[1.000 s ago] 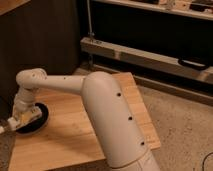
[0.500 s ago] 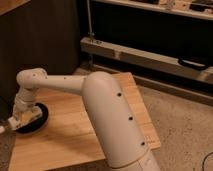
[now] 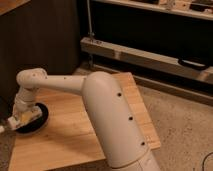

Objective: Place the bottle in the ceramic bowl

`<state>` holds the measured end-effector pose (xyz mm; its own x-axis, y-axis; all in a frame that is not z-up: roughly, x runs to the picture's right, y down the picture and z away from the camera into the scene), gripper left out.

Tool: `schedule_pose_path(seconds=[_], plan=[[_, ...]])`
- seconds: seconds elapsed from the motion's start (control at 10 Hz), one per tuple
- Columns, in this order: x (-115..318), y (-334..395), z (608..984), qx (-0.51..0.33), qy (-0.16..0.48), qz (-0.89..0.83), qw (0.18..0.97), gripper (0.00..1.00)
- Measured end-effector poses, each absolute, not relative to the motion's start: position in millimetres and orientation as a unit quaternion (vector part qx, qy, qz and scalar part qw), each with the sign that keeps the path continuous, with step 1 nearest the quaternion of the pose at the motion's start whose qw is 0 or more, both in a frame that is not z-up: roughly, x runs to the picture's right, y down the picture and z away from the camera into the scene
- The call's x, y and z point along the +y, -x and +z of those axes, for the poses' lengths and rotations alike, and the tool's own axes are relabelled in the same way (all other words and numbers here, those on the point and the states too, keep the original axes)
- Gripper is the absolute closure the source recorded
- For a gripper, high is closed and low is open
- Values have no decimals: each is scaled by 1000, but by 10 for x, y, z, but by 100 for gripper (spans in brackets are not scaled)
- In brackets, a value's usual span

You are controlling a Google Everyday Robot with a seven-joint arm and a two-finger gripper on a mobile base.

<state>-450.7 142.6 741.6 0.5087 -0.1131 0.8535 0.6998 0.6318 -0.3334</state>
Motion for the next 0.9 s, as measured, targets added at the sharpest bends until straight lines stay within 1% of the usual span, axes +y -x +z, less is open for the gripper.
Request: schedule_pose_path(seconds=[0.1, 0.9], plan=[[1423, 4505, 7416, -425, 345, -255, 797, 20], [1415, 4510, 7406, -425, 344, -255, 797, 20]])
